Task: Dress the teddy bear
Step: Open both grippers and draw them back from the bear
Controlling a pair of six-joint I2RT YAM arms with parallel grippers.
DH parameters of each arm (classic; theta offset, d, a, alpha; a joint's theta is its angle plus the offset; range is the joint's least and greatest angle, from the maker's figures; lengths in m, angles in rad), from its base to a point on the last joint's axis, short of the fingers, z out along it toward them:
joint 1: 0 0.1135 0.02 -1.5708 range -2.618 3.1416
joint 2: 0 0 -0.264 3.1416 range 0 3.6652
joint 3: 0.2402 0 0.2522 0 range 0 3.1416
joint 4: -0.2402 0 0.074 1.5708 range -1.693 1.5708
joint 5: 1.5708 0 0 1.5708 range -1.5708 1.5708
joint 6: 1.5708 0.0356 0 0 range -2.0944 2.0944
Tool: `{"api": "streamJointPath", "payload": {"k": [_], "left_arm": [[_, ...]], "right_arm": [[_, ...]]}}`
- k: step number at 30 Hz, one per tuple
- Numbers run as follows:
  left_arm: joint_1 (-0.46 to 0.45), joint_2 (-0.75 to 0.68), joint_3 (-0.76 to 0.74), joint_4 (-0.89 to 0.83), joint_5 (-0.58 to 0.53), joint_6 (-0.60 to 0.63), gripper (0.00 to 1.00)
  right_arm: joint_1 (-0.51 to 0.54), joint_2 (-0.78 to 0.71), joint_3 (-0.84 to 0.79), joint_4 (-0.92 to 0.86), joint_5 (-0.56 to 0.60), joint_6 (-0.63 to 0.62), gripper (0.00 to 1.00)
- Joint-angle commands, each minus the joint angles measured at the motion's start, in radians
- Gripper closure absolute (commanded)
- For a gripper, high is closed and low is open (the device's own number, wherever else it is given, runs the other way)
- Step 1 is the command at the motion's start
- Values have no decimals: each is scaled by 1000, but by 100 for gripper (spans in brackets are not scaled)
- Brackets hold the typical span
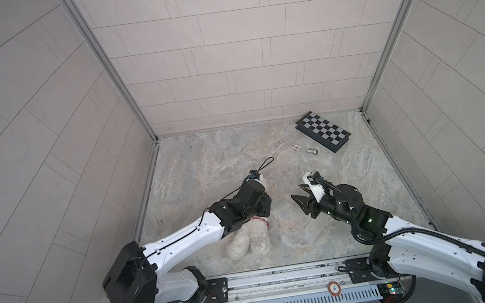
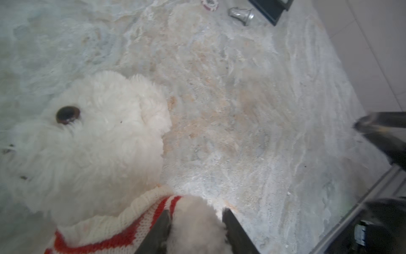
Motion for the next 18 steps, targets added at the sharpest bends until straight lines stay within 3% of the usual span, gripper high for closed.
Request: {"api": "streamJointPath", "payload": {"k": [1,5,8,12,18], "left_arm": [[-4,-64,10,68,105,-7,44],[18,-187,-6,-17,114,52,38],[94,-274,-55,-45,157,57,36],[210,-333,-126,-50,208,60,38],[217,-272,-148,-22,237,69,49]], "right_arm": [[-3,46,43,-17,-38,14,40],[-2,130,81,21,-95,31,35],[0,192,107,46,-115,47,33],[6,250,136,47,-123,50,32],[40,312,174,59,-139,56,34]]}}
